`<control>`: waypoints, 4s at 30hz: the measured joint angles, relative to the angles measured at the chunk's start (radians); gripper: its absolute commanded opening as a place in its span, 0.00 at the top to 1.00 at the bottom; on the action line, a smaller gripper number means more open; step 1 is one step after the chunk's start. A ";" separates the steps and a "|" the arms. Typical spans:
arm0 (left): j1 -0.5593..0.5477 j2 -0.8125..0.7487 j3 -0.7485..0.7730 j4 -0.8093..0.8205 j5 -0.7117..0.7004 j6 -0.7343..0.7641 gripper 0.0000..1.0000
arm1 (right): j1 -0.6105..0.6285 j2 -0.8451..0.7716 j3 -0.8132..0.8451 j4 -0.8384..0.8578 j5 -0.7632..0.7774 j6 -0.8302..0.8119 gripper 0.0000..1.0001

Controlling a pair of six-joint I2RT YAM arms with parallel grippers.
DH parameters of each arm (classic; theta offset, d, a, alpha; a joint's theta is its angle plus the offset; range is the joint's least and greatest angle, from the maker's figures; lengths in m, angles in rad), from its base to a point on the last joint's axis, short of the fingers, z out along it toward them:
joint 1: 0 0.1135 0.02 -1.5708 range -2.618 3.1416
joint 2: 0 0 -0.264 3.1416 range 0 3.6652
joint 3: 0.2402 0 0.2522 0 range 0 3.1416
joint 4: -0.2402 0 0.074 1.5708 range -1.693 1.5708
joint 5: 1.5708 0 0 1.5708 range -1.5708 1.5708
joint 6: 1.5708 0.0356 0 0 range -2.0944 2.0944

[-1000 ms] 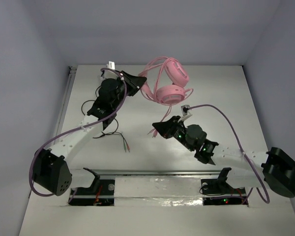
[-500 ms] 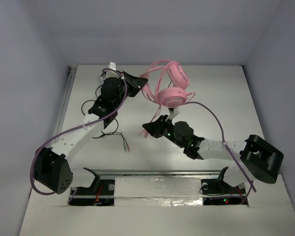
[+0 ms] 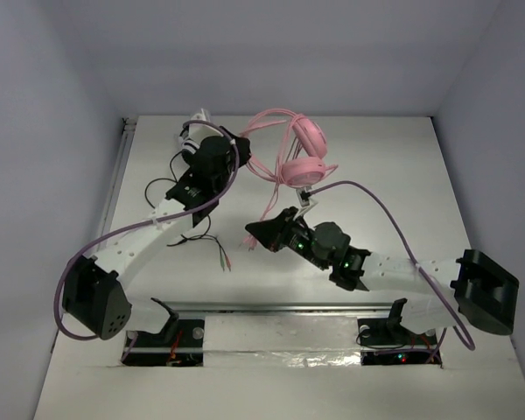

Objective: Wrap the headphones

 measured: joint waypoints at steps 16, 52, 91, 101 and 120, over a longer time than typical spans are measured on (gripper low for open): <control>-0.130 -0.108 -0.292 0.132 -0.133 0.080 1.00 | 0.031 -0.126 0.053 -0.047 0.330 -0.002 0.98; -0.256 -0.180 -0.387 0.146 -0.310 0.145 1.00 | -0.020 0.193 0.343 -0.247 0.891 0.195 1.00; -0.217 0.079 -0.258 -0.020 -0.231 0.247 1.00 | -0.072 0.293 0.423 -0.781 0.397 0.179 0.37; -0.156 0.113 -0.267 -0.044 -0.056 0.228 1.00 | -0.085 0.308 0.441 -0.879 0.334 0.217 0.35; -0.033 0.312 -0.173 0.029 0.141 0.154 1.00 | -0.034 -0.005 0.419 -0.929 0.103 0.157 0.46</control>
